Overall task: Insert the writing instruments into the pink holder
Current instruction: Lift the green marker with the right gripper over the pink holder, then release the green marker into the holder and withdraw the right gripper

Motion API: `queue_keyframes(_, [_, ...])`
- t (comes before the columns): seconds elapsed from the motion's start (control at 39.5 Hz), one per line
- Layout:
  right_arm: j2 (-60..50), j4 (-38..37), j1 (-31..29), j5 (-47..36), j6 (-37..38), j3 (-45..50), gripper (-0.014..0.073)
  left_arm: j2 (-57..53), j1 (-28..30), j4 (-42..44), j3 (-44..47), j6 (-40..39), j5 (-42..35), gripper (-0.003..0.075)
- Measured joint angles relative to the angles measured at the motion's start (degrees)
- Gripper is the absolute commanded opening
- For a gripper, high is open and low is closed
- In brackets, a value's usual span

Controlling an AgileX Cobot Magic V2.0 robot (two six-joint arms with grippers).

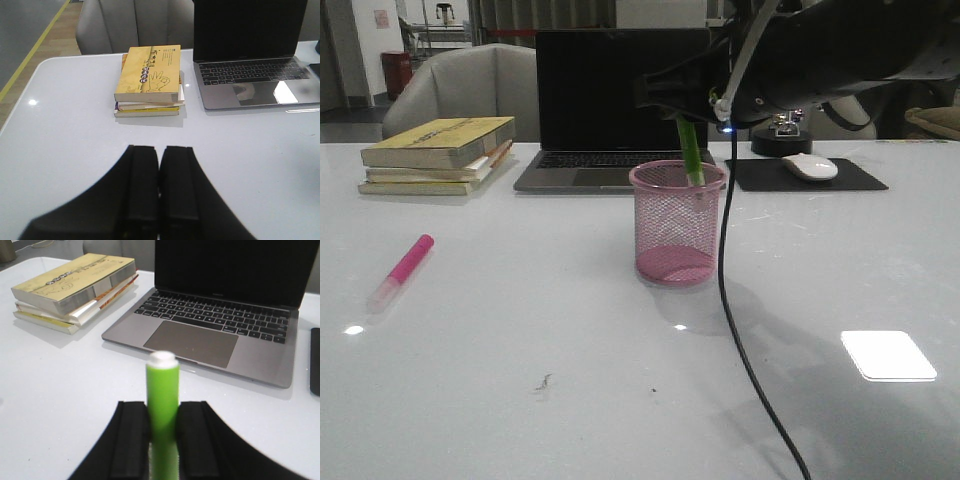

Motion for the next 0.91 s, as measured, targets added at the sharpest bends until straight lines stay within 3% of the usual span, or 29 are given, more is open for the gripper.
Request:
queue_keyframes(0.18, [0.0, 0.0, 0.0, 0.0, 0.3, 0.0, 0.0052, 0.0, 0.0, 0.0, 0.0, 0.0, 0.0, 0.0092])
queue_keyframes(0.4, [0.0, 0.0, 0.0, 0.0, 0.4, 0.0, 0.0345, 0.0, 0.0, 0.0, 0.0, 0.0, 0.0, 0.0092])
queue_keyframes(0.46, [0.0, 0.0, 0.0, 0.0, 0.4, 0.0, 0.0378, 0.0, 0.0, 0.0, 0.0, 0.0, 0.0, 0.0092])
queue_keyframes(0.71, [-3.4, 0.0, 0.0, 2.8, 0.4, 0.0, 0.0376, 0.0, 0.0, 0.0, 0.0, 0.0, 0.0, 0.0092])
queue_keyframes(0.91, [-13.7, 0.0, -0.8, 15.1, -0.6, 0.0, 0.0376, 0.0, 0.0, 0.0, 0.0, 0.0, 0.0, 0.0092])
